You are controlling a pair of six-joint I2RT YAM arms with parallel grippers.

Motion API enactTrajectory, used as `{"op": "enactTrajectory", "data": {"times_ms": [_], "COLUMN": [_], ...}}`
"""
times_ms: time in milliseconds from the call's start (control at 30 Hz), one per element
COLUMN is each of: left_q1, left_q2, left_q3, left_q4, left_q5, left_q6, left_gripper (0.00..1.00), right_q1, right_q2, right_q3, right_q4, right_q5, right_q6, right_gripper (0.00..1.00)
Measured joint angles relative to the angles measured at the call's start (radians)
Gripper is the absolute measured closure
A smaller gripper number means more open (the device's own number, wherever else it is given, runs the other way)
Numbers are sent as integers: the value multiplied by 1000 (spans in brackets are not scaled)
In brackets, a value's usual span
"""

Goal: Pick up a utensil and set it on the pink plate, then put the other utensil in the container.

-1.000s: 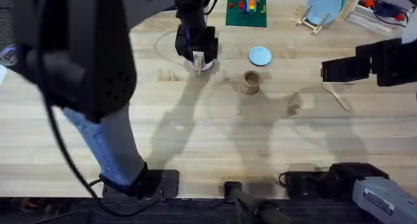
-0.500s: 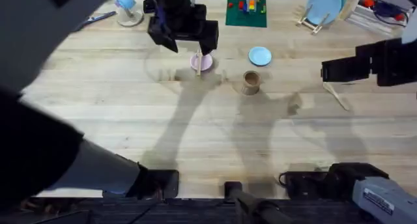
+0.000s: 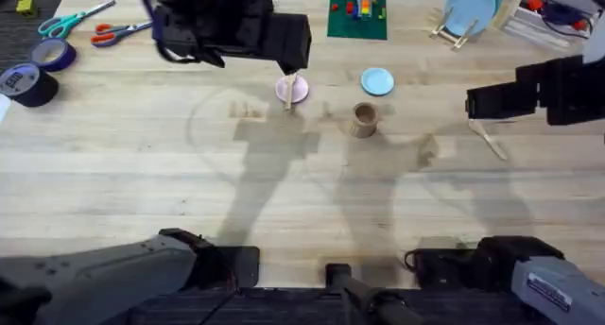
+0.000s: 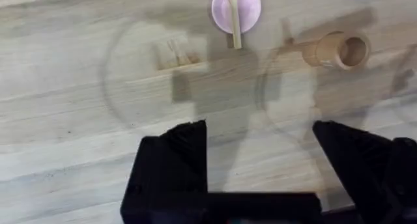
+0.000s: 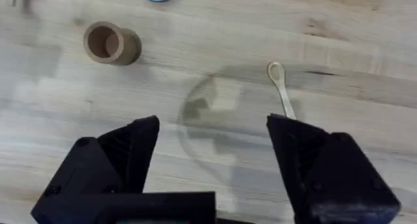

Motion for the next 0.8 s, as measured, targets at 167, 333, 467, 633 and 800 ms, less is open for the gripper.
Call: {"op": "enactTrajectory", "data": {"times_ms": [167,333,467,633,800], "left_q1": [0,0,0,0,0], "left_q2": [-96,-215,-321,-456,-547], "left_q3": [-68,-215,-319,-409,-452], "left_q4": [6,64,133,231,267], "left_q5": [0,0,1,16,23], "left_q6": [11,17,18,18,22], "left_gripper": [13,11,11,10,10], "right_q1": [0,0,0,0,0], "right_q2": [0,0,0,0,0], "right_q3": [0,0,0,0,0], "right_q4": [0,0,0,0,0], "right_q5": [0,0,0,0,0], "right_q6": [0,0,0,0,0], "right_gripper": [7,7,7,6,7]}}
